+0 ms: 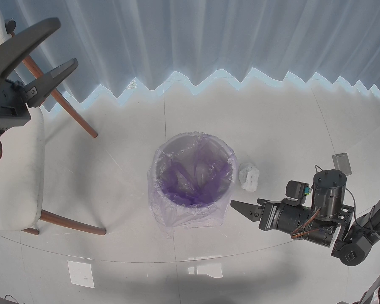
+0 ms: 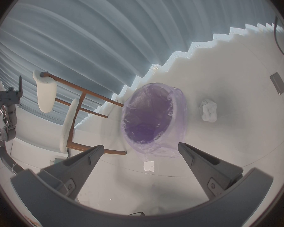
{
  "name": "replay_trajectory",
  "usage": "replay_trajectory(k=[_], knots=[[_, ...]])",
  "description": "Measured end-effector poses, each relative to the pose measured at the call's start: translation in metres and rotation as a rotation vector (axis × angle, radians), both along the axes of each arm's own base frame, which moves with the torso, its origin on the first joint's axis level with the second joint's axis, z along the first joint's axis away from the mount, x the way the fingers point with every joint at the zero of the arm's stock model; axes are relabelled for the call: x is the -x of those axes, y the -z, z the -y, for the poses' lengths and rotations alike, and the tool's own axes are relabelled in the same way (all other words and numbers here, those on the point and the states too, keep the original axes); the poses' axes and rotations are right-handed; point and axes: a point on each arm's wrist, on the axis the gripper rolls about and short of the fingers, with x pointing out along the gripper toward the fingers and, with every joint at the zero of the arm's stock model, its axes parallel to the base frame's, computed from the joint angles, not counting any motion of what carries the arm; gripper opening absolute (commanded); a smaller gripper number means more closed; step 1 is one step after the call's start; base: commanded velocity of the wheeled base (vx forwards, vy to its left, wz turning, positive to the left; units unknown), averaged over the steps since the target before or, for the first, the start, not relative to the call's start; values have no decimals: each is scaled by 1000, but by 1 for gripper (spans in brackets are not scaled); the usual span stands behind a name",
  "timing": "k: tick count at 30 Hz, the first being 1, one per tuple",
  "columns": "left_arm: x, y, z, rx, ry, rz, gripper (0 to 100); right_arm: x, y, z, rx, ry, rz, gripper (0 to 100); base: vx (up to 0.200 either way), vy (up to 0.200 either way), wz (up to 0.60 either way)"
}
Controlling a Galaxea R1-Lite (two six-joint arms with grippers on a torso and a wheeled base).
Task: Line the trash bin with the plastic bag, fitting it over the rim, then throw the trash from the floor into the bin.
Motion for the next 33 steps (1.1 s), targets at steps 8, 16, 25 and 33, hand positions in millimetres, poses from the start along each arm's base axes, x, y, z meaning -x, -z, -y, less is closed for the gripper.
replay_trajectory(k=[8,16,25,33], knots=[[6,-1,-2,1,6,12,100,-7,9,1,46,55,19,100,0,-200,0],[10,-4,-4,6,3,31,100,-16,29,1,134,91,40,100,0,-175,0],[19,4,-14,-20,-59,54,100,-17,60,10,268,82,64,100,0,0,0],[27,4,-32,-20,-172,78,100,-13,79,9,305,63,2,100,75,0,0]])
